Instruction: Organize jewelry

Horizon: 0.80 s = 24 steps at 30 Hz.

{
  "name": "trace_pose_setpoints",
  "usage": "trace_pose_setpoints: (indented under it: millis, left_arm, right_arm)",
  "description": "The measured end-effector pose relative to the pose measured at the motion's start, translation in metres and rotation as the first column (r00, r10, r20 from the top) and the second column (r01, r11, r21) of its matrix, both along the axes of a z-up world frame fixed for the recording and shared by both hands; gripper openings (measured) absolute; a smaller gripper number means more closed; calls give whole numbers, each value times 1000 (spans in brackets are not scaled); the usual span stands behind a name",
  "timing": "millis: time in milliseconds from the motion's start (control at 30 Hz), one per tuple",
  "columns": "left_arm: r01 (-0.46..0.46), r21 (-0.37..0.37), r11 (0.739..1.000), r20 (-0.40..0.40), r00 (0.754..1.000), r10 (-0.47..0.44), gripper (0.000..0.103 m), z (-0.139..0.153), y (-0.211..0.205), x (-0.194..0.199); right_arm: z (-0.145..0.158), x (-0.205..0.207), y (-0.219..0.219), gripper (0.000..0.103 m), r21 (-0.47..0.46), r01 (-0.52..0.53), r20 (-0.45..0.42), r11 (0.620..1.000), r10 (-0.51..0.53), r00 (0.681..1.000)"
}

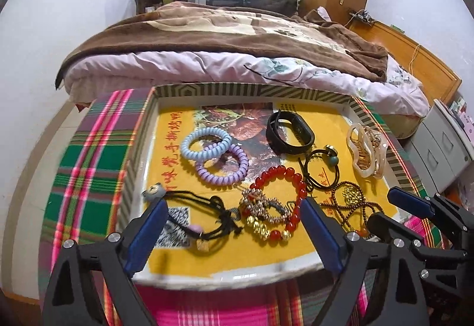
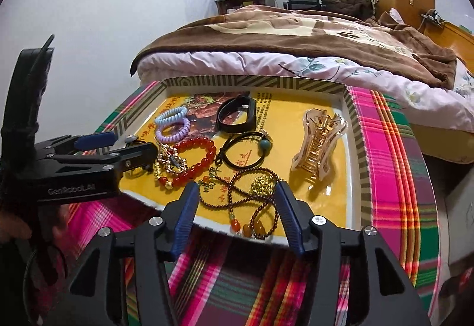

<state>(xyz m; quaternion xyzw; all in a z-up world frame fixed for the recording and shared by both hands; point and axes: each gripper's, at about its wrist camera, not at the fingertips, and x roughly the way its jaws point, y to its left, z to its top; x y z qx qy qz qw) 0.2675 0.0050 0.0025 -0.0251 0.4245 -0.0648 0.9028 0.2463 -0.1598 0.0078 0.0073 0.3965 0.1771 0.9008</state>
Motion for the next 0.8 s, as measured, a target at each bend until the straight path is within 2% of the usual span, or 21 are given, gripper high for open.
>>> trace_pose_setpoints:
  millis: [233, 367, 533, 800]
  left_arm:
    - [-60, 28, 998, 23, 998, 59, 98, 9, 5, -28]
    - [-103, 61, 993, 37, 994, 101, 99, 11, 9, -44]
    - [-127, 80, 989, 69, 990, 121, 99, 15, 13, -63]
    - [-145, 82, 986, 78, 987, 139, 99, 16, 14, -81]
  right_arm:
    - [6, -21, -2, 55, -7, 53, 20, 999, -52, 998]
    - [6, -33, 1, 56, -45, 77, 33, 996, -76, 997]
    - [3, -45, 4, 56, -81, 101, 36, 992, -98, 995]
    - [-1, -54, 5, 56, -73, 112, 20, 991, -110, 994]
